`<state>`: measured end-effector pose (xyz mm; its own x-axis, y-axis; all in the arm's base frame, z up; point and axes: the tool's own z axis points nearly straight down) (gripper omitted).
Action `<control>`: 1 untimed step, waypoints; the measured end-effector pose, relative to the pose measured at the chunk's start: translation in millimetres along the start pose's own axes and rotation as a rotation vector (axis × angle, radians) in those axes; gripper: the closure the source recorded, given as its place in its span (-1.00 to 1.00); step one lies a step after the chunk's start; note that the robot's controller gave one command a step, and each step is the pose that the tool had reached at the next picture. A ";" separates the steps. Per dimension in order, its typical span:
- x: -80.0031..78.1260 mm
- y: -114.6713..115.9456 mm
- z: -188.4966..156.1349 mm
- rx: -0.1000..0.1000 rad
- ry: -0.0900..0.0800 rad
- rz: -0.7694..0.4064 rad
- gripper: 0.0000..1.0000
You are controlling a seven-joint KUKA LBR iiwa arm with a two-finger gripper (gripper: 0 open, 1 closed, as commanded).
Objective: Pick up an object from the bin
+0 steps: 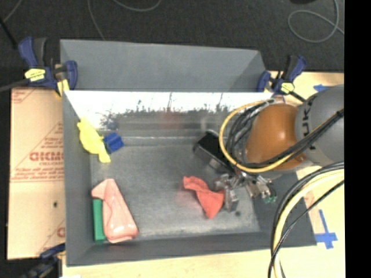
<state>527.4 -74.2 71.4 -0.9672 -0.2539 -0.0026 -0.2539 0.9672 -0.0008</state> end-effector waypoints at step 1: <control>0.0 0.0 0.0 0.000 0.000 -0.002 1.00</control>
Offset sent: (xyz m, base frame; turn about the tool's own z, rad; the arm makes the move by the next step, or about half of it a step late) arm -0.0216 0.0246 0.1936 -0.0118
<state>527.4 -74.1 71.4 -0.9668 -0.2554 -0.0026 -0.2554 0.9668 -0.0009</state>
